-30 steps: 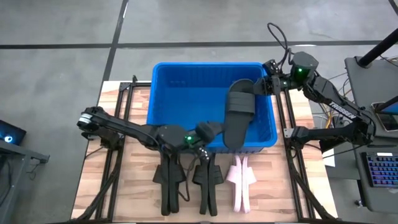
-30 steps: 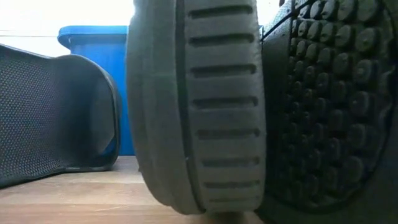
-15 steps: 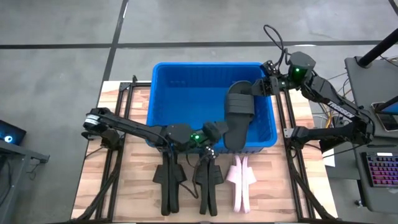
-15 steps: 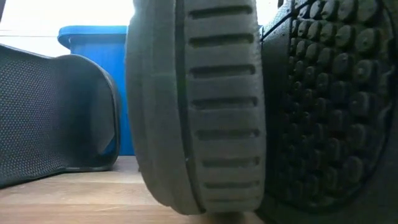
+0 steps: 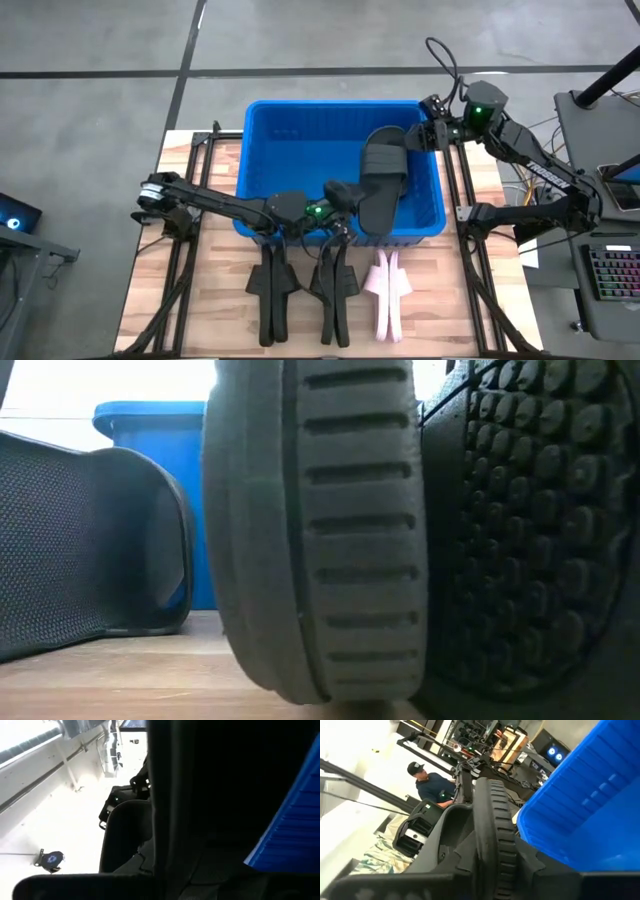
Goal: Pick and place slides into bin
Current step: Put the black slide into the blue bin
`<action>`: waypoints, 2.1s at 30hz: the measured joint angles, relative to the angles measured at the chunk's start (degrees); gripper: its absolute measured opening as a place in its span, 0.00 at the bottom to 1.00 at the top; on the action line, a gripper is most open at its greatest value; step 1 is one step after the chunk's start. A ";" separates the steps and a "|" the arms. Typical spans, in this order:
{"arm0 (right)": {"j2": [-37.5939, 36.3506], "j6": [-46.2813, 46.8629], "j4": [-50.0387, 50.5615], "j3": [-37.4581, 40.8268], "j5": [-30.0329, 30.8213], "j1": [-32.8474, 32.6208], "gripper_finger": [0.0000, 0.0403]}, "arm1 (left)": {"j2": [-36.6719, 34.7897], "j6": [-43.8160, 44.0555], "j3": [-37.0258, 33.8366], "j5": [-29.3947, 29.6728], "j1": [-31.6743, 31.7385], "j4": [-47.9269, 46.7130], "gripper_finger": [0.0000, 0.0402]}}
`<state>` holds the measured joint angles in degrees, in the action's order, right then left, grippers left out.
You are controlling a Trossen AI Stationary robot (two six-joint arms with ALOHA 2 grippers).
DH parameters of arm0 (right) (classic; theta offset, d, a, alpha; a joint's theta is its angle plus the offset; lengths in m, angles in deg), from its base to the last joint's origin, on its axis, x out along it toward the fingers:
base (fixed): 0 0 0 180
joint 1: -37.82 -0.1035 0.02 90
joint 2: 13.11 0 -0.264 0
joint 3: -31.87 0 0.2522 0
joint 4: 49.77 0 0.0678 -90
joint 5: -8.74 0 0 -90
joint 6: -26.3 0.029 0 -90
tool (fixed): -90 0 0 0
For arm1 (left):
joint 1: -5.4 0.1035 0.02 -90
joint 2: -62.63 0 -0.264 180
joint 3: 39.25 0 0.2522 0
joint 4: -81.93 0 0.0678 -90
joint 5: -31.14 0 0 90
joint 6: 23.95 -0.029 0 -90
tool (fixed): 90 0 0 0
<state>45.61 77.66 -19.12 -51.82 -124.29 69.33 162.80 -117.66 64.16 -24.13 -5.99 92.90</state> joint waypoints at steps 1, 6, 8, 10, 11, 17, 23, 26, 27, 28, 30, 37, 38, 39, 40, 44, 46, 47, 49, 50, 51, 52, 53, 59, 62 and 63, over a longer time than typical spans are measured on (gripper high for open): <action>0.00 -1.37 0.02 -0.01 -0.02 0.00 0.21 | 0.01 0.15 0.00 -0.10 0.05 0.13 0.14; -0.76 -9.29 0.83 -0.01 -0.26 1.72 0.33 | 0.03 0.41 -0.12 1.78 0.04 0.12 0.14; -1.40 -12.23 1.86 -0.01 -0.44 3.10 0.36 | 0.03 0.45 -0.17 2.86 0.06 0.30 0.14; -2.25 -15.48 3.81 -0.01 -0.57 5.01 0.38 | -0.16 0.69 -0.22 4.17 0.16 0.31 0.14; -2.79 -17.22 5.16 -0.01 -0.83 6.17 0.39 | -0.23 0.90 -0.22 5.26 0.18 0.35 0.14; -5.91 -27.33 12.29 0.02 -0.75 10.88 0.40 | -0.54 10.78 -0.44 9.08 1.17 0.33 0.14; -9.65 -29.10 11.33 -0.14 1.16 10.88 0.37 | 2.08 11.11 -1.09 1.46 3.44 -0.73 0.14; -11.64 -31.68 12.16 -1.35 1.70 10.88 0.35 | 4.09 11.09 -1.00 1.48 5.06 -1.64 0.14; -12.42 -33.07 12.76 -1.95 2.21 10.88 0.34 | 4.83 11.08 -0.62 1.47 5.48 -1.67 0.14; -13.11 -34.78 13.41 -2.59 3.01 10.88 0.33 | 5.51 11.06 -0.34 1.38 5.85 -1.43 0.14; -14.14 -38.18 15.95 -4.16 4.98 10.88 0.32 | 6.37 11.10 -0.18 1.05 6.42 -1.35 0.14; -13.90 -50.30 32.82 -10.09 15.89 10.88 0.33 | 8.25 12.16 0.20 0.10 7.70 -1.42 0.14; -13.62 -52.54 35.57 -10.64 16.92 10.88 0.35 | 8.25 12.95 0.22 0.07 7.71 -1.41 0.14; -13.32 -55.01 38.10 -11.14 17.87 10.88 0.37 | 8.25 13.86 0.22 -0.07 7.71 -1.28 0.14; -12.93 -57.21 40.10 -11.59 18.52 10.88 0.40 | 8.25 14.35 0.22 -0.24 7.79 -1.14 0.14; -11.39 -61.97 43.20 -12.42 19.12 10.75 0.51 | 8.18 15.33 0.22 -0.29 7.99 -1.46 0.14; -10.83 -63.67 43.17 -12.71 19.11 10.75 0.56 | 8.11 15.36 0.28 -0.36 8.09 -1.35 0.14; -10.60 -64.93 43.09 -12.96 19.06 10.75 0.59 | 8.01 15.36 0.28 -0.36 8.19 -1.35 0.14; -10.22 -68.02 43.11 -13.42 18.67 10.52 0.62 | 7.92 15.47 0.11 -0.18 8.32 -1.34 0.14; -10.19 -69.54 43.06 -13.65 18.69 10.15 0.63 | 7.92 15.49 0.11 -0.08 8.36 -1.79 0.14; -10.19 -70.92 43.07 -13.84 18.70 9.60 0.64 | 7.92 15.53 0.07 -0.12 8.43 -2.36 0.14; -10.19 -72.21 43.07 -14.02 18.76 8.94 0.65 | 8.01 15.59 0.05 -0.10 8.46 -3.00 0.14; -10.12 -73.18 42.95 -14.16 19.36 8.26 0.65 | 8.18 15.58 0.07 0.08 8.47 -3.10 0.14; -9.82 -75.60 42.91 -15.01 26.76 1.50 0.61 | 8.34 16.98 0.07 0.21 8.87 -3.50 0.14; -8.98 -75.37 42.92 -15.24 30.60 -3.61 0.59 | 8.34 20.59 0.11 0.25 9.29 -4.85 0.14; -8.48 -75.37 42.92 -15.24 32.07 -5.54 0.58 | 8.36 21.14 0.11 0.22 9.33 -4.87 0.14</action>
<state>37.14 2.29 23.80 -67.06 -92.22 63.79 171.16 -96.52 64.26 -23.91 3.34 88.03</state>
